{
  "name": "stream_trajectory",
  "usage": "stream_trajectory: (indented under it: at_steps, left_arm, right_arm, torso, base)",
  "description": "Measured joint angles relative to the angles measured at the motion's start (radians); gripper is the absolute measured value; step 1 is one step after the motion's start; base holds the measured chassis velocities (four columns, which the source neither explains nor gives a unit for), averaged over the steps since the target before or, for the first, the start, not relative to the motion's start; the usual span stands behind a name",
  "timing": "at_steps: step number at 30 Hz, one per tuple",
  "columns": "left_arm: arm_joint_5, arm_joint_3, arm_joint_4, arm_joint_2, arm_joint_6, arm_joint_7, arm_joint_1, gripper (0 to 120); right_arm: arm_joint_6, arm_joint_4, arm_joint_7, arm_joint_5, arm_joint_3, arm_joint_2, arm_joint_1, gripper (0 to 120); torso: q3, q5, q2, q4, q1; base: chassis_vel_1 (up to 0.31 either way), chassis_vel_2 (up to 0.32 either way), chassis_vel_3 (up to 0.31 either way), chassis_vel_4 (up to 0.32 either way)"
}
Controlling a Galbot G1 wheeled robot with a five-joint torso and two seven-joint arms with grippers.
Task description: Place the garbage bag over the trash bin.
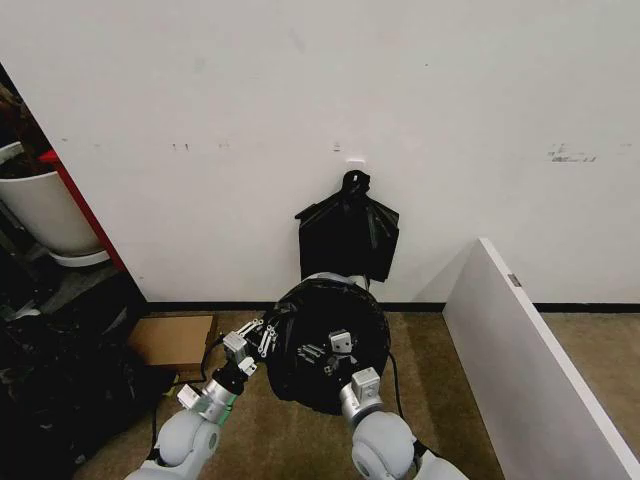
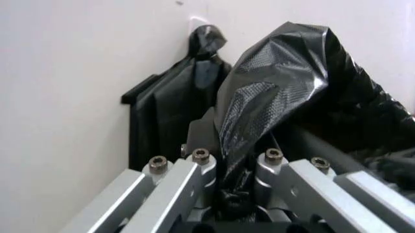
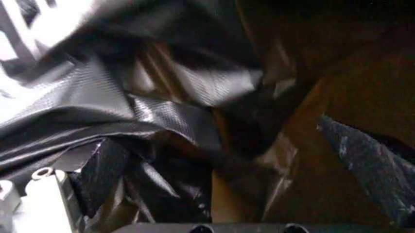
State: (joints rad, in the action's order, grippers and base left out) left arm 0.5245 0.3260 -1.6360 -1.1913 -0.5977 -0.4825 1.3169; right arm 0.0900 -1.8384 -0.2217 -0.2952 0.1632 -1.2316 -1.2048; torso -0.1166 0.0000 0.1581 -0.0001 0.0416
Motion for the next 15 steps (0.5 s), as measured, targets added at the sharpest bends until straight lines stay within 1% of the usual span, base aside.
stream_trajectory:
  at_steps: [1, 4, 8, 10, 13, 15]
  left_arm:
    - [0.014, 0.002, 0.004, -0.002, 0.007, 0.013, -0.003, 4]
    - [0.056, 0.005, 0.006, -0.002, 0.028, 0.039, -0.010, 4]
    - [0.079, 0.006, 0.007, 0.002, 0.041, 0.044, -0.016, 4]
    - [0.087, 0.006, 0.008, 0.003, 0.047, 0.043, -0.018, 4]
    - [0.098, 0.007, 0.008, 0.001, 0.052, 0.049, -0.022, 4]
    - [0.119, 0.013, 0.005, -0.002, 0.061, 0.070, -0.027, 4]
  right_arm:
    - [0.026, -0.012, 0.029, 0.012, -0.008, 0.007, -0.017, 100]
    - [0.061, -0.031, 0.051, 0.077, -0.023, 0.022, -0.047, 100]
    - [0.068, -0.037, 0.047, 0.138, -0.026, 0.029, -0.062, 100]
    - [0.064, -0.037, 0.014, 0.173, -0.025, 0.024, -0.064, 100]
    - [0.088, -0.037, 0.004, 0.177, -0.027, 0.015, -0.066, 100]
    - [0.147, -0.053, 0.036, 0.141, -0.044, 0.006, -0.078, 100]
  torso:
    - [0.000, 0.0000, 0.000, 0.0000, 0.000]
    - [0.000, 0.0000, 0.000, -0.0002, 0.000]
    - [0.000, 0.0000, 0.000, -0.0001, 0.000]
    - [0.000, 0.0000, 0.000, -0.0001, 0.000]
    - [0.000, 0.0001, 0.000, 0.0000, 0.000]
    - [0.000, 0.0001, 0.000, 0.0000, 0.000]
  base:
    - [0.000, 0.000, 0.000, 0.000]
    - [0.000, 0.000, 0.000, 0.000]
    - [0.000, 0.000, 0.000, 0.000]
    - [0.000, 0.000, 0.000, 0.000]
    - [0.000, 0.000, 0.000, 0.000]
    - [0.000, 0.000, 0.000, 0.000]
